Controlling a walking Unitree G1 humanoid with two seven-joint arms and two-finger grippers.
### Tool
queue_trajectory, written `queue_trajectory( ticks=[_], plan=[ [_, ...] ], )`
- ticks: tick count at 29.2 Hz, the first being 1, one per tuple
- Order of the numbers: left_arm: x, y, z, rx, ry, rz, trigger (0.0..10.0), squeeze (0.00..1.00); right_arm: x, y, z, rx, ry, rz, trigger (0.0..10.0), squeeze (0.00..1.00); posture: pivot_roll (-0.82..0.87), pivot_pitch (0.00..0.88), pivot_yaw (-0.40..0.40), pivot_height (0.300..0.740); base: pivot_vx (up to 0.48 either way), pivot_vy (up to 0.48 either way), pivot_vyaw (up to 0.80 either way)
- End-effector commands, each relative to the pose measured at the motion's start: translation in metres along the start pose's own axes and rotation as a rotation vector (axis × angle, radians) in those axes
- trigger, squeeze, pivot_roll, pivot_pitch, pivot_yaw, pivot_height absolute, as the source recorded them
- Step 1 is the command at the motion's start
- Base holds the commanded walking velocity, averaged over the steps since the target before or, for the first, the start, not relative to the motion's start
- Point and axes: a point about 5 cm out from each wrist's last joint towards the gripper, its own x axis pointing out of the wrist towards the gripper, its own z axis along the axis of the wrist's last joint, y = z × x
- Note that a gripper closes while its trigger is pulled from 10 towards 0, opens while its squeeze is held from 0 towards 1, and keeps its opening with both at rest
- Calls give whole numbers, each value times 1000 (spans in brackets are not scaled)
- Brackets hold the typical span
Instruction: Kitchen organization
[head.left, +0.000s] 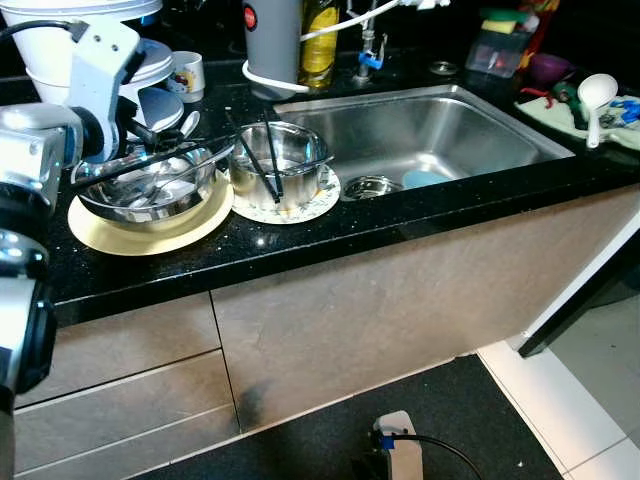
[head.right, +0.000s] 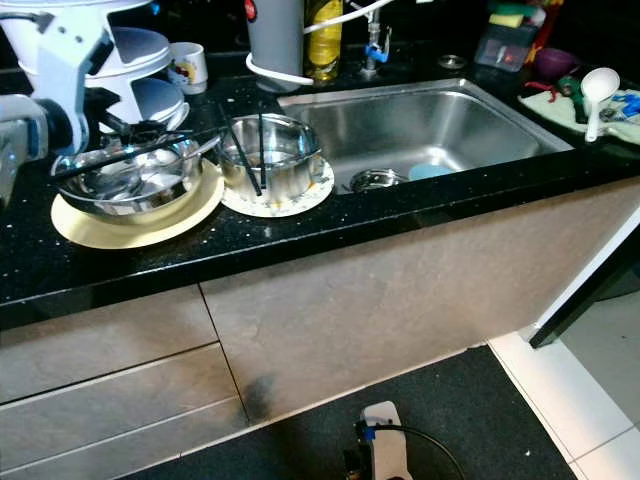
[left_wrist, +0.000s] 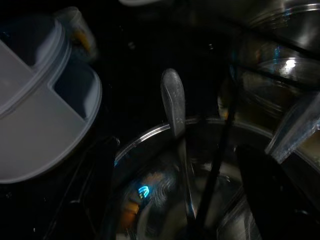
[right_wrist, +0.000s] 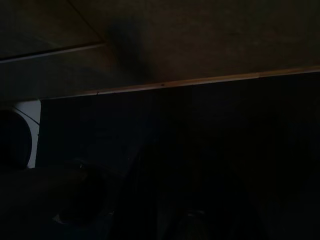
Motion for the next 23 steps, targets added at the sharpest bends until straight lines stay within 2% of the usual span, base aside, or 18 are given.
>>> queue_trajectory(
  ticks=[1, 7, 11, 14, 23],
  plan=[
    [-7, 7, 1, 18, 38, -12, 10000, 0, -3, 2, -8, 16, 20, -1, 10000, 0, 32, 191, -19, 740, 0, 0, 0],
    [-10, 9, -9, 80, 181, -69, 10000, 0, -4, 3, -10, 19, 27, 7, 10000, 0, 42, 191, -22, 740, 0, 0, 0],
    [-11, 9, -9, 82, 193, -78, 10000, 0, -4, 3, -11, 19, 29, 9, 10000, 0, 42, 191, -22, 740, 0, 0, 0],
    [-8, 5, -17, 92, 245, -112, 10000, 0, -4, 3, -11, 17, 32, 12, 10000, 0, 46, 185, -27, 740, 0, 0, 0],
    [-2, 1, -27, 78, 270, -83, 10000, 0, -4, 3, -11, 17, 32, 9, 10000, 0, 43, 183, -21, 740, 0, 0, 0]
  ],
)
